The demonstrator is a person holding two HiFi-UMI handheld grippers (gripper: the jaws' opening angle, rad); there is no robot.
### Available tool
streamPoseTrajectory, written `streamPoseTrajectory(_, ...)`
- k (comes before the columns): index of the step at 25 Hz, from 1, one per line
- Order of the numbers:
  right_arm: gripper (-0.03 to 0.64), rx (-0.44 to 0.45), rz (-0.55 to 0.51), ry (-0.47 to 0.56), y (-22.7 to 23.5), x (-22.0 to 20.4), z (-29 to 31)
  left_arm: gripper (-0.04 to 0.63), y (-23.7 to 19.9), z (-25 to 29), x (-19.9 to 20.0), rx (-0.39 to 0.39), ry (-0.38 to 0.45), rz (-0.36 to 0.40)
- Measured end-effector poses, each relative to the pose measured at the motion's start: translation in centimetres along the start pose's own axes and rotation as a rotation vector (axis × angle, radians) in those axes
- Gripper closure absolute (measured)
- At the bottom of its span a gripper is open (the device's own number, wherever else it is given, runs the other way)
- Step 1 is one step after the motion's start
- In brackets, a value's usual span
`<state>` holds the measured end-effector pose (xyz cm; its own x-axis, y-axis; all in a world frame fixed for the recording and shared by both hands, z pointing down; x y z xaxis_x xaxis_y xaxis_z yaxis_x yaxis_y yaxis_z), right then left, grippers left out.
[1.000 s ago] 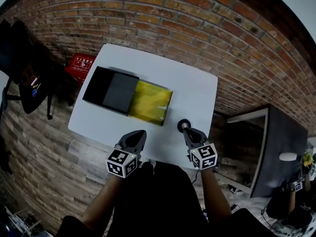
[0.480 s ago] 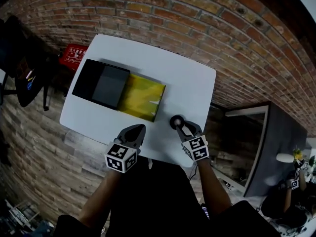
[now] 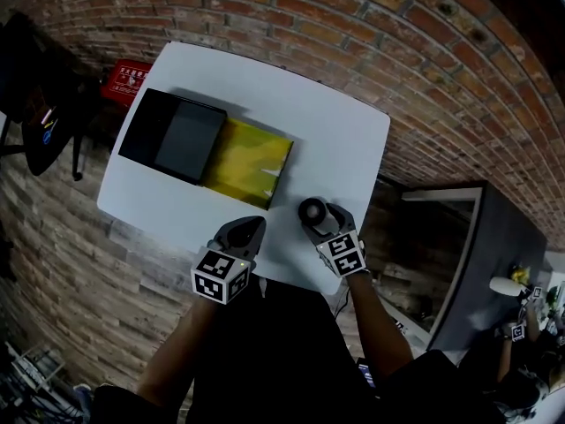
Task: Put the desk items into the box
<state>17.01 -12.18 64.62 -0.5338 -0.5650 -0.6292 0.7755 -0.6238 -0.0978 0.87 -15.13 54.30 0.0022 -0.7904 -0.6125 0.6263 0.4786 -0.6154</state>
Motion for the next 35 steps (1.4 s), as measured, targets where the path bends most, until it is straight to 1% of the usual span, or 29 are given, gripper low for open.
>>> streamPoseTrajectory(9, 0.264, 0.023, -0.028, -0.045, -0.1, -0.5, 1.8, 0.589, -0.5, 0.0, -0.4, 0.018, -0.008, -0.009)
streamPoseTrajectory(15, 0.265, 0.041, -0.044, -0.059, -0.4, -0.5, 2.5, 0.589, -1.0, -0.4, -0.7, 0.033, 0.001, -0.024)
streamPoseTrajectory(22, 0.268, 0.038, -0.047, -0.061, -0.3, -0.5, 2.4, 0.589, -1.1, -0.7, -0.4, 0.039, 0.018, -0.031)
streamPoseTrajectory(27, 0.27, 0.022, -0.036, -0.032, 0.2, 0.4, 1.8, 0.589, -1.3, -1.0, -0.1, 0.044, 0.033, -0.028)
streamPoseTrajectory(35, 0.272, -0.028, -0.054, 0.06, 1.4, 4.4, -0.4, 0.589, -1.9, -2.0, 1.1, 0.047, 0.069, -0.033)
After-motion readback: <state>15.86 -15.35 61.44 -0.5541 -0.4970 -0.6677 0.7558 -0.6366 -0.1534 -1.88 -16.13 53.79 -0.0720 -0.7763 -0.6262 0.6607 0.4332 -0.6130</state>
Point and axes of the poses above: the fingertips, and each gripper's own axes: z forward along the fingers, y to its right, x out of its top, the point moved 3 cm from there along -z, backward along the fingers, and after that the axes turned 15 degrees about -z, right-handed, at the moved point
